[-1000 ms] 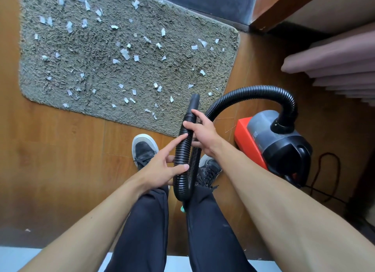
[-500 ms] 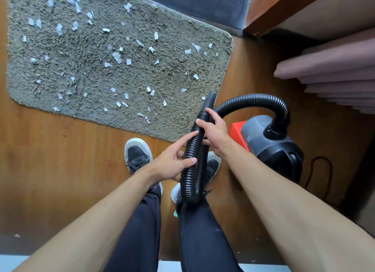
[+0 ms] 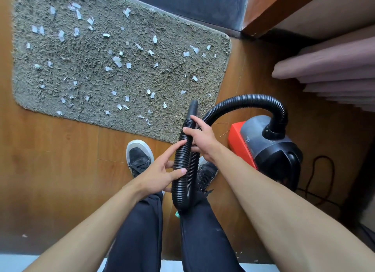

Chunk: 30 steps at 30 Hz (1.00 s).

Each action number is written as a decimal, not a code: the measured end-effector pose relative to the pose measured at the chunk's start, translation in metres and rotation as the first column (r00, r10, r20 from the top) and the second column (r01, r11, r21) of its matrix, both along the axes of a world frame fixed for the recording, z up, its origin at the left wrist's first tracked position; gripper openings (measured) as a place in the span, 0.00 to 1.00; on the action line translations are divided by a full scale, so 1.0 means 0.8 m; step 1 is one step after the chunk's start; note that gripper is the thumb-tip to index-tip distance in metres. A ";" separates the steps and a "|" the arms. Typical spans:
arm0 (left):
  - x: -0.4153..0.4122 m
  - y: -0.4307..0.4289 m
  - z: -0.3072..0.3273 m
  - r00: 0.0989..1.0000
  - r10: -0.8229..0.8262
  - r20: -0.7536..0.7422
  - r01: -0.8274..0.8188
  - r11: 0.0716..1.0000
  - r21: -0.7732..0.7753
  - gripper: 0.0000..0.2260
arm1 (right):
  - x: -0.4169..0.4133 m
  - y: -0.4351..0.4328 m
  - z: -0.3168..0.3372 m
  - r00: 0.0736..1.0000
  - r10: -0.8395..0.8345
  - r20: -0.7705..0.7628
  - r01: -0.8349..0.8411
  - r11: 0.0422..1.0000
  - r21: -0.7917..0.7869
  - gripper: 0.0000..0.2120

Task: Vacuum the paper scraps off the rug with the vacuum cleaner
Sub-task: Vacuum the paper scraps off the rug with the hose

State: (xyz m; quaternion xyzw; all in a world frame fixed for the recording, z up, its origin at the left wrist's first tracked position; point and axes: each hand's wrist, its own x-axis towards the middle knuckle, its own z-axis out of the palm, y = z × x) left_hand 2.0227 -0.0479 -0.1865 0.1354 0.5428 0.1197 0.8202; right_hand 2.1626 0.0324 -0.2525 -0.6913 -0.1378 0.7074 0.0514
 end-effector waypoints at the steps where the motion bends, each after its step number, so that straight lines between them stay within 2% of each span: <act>1: -0.001 0.000 0.000 1.000 0.007 0.001 -0.007 1.000 0.000 0.31 | -0.002 0.001 0.000 1.000 0.002 -0.003 -0.002 1.000 0.005 0.28; 7: 0.006 0.013 -0.007 1.000 -0.011 -0.009 0.011 1.000 -0.002 0.30 | 0.003 0.008 -0.002 0.998 -0.056 0.036 0.055 0.998 0.029 0.27; 12: 0.013 -0.002 0.003 0.999 -0.041 0.012 0.041 0.999 -0.017 0.31 | 0.013 -0.013 0.005 0.997 -0.023 0.068 0.022 1.000 0.021 0.28; 17: 0.009 -0.024 0.016 0.999 0.033 0.025 -0.031 0.997 -0.065 0.31 | 0.006 -0.030 0.007 1.000 0.018 0.013 -0.018 0.999 -0.030 0.28; 22: 0.003 -0.023 0.013 0.997 0.077 -0.013 -0.077 0.995 -0.063 0.31 | -0.010 -0.022 0.000 0.998 0.063 -0.009 -0.064 0.998 -0.009 0.29; 30: 0.007 0.010 0.000 1.000 -0.002 -0.013 0.002 1.000 -0.020 0.30 | 0.003 0.003 -0.003 0.997 -0.019 0.071 0.017 0.999 0.029 0.27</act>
